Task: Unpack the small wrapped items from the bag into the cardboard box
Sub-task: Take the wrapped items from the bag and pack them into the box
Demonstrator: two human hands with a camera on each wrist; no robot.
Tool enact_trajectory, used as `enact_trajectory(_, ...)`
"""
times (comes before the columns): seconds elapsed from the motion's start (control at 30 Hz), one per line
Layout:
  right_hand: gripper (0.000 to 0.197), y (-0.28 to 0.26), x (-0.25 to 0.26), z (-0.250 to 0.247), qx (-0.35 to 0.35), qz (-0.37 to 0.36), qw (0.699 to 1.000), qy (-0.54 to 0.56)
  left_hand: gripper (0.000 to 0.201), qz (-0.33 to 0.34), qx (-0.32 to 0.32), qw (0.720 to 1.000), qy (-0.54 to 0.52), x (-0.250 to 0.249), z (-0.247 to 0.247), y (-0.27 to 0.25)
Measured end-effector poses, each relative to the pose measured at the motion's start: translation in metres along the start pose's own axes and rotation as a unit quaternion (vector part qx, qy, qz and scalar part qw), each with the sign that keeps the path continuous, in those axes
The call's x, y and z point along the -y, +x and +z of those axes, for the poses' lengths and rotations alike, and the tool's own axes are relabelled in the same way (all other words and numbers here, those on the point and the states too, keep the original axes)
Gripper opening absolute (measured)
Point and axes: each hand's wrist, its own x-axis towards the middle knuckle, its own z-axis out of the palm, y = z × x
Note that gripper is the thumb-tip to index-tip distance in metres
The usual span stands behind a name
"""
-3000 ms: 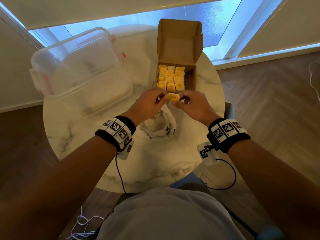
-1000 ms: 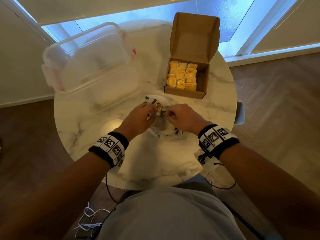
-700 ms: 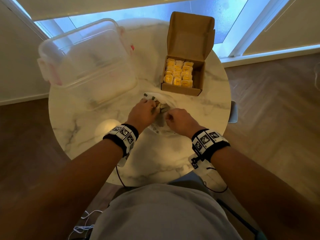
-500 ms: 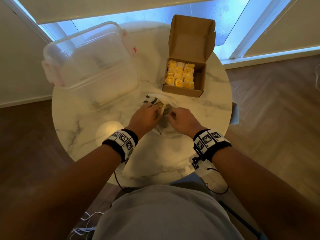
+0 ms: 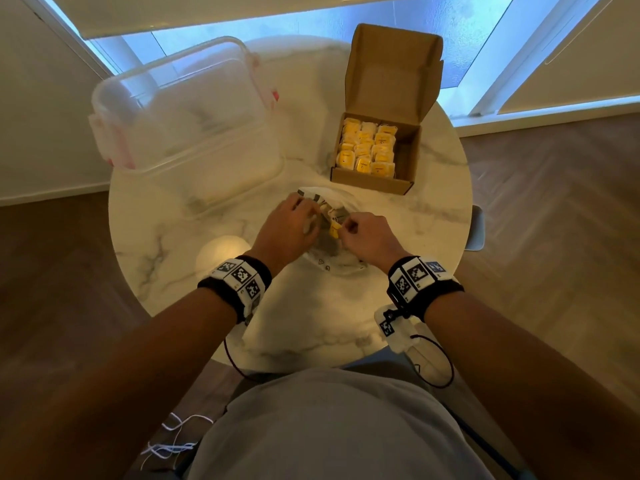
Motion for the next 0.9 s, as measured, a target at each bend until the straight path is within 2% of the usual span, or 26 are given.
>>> enact_trajectory(0.17,0.012,0.001,-0.004,-0.006,0.002,-0.01,1.0,0.001,0.032,0.019,0.076,0.985,0.153,0.001,-0.011,0.021)
enact_trajectory(0.33,0.013,0.001,-0.006,-0.009,-0.018,-0.022,0.999,0.014,0.024,0.047,0.08,0.974,0.204,0.003,-0.015,0.026)
enact_trajectory(0.43,0.014,0.003,-0.008,-0.012,-0.038,-0.029,0.999,0.016,0.02,0.084,0.07,0.977,0.185,0.006,-0.016,0.022)
enact_trajectory(0.63,0.011,0.005,-0.012,-0.014,-0.055,-0.073,0.996,0.009,0.024,0.188,0.122,0.97,0.093,0.001,-0.025,0.01)
enact_trajectory(0.7,0.009,0.004,-0.012,-0.017,-0.038,-0.108,0.993,-0.006,0.022,0.185,0.124,0.973,0.062,-0.001,-0.027,0.01)
enact_trajectory(0.83,0.008,-0.002,-0.009,-0.025,0.021,-0.201,0.978,-0.053,0.031,0.132,0.124,0.983,0.002,-0.005,-0.024,0.015)
enact_trajectory(0.9,0.008,-0.005,-0.007,-0.026,0.047,-0.213,0.974,-0.059,0.03,0.124,0.124,0.984,-0.023,-0.005,-0.023,0.016)
